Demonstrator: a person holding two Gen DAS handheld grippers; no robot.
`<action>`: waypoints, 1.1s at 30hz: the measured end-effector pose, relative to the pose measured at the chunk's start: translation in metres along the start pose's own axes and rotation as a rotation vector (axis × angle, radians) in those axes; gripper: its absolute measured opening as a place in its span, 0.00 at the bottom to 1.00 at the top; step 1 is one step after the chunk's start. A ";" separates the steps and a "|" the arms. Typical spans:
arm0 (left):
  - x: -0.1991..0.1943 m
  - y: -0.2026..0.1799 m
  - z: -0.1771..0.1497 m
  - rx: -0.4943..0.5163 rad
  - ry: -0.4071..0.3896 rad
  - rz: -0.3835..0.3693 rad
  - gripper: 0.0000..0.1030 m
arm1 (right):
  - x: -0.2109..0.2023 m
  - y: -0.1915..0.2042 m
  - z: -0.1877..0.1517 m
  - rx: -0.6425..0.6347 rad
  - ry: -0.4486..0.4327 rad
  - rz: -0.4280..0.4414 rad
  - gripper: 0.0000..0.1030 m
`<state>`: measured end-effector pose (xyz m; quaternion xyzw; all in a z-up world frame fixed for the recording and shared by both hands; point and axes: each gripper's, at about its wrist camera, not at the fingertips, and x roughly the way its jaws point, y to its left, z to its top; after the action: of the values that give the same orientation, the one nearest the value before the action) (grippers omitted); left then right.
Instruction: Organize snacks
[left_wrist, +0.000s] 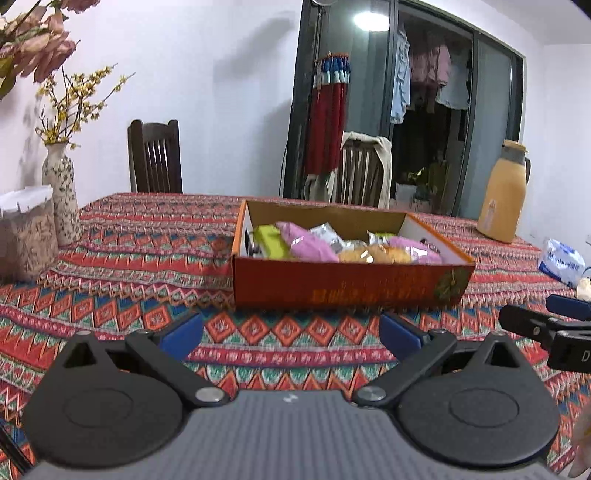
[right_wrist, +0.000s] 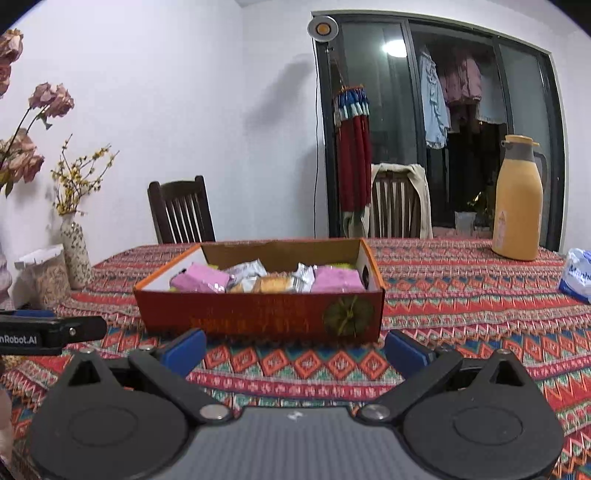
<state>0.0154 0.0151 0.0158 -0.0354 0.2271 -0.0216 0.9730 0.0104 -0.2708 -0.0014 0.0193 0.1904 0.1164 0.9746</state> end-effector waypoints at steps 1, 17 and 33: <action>-0.001 0.000 -0.003 0.002 0.005 -0.001 1.00 | -0.001 0.000 -0.002 0.001 0.007 -0.001 1.00; 0.000 -0.003 -0.019 0.024 0.052 -0.023 1.00 | -0.003 -0.002 -0.022 0.016 0.067 -0.005 1.00; 0.003 -0.003 -0.022 0.021 0.068 -0.023 1.00 | -0.001 -0.004 -0.027 0.023 0.081 -0.007 1.00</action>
<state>0.0078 0.0105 -0.0052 -0.0271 0.2595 -0.0363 0.9647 0.0004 -0.2750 -0.0263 0.0251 0.2310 0.1115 0.9662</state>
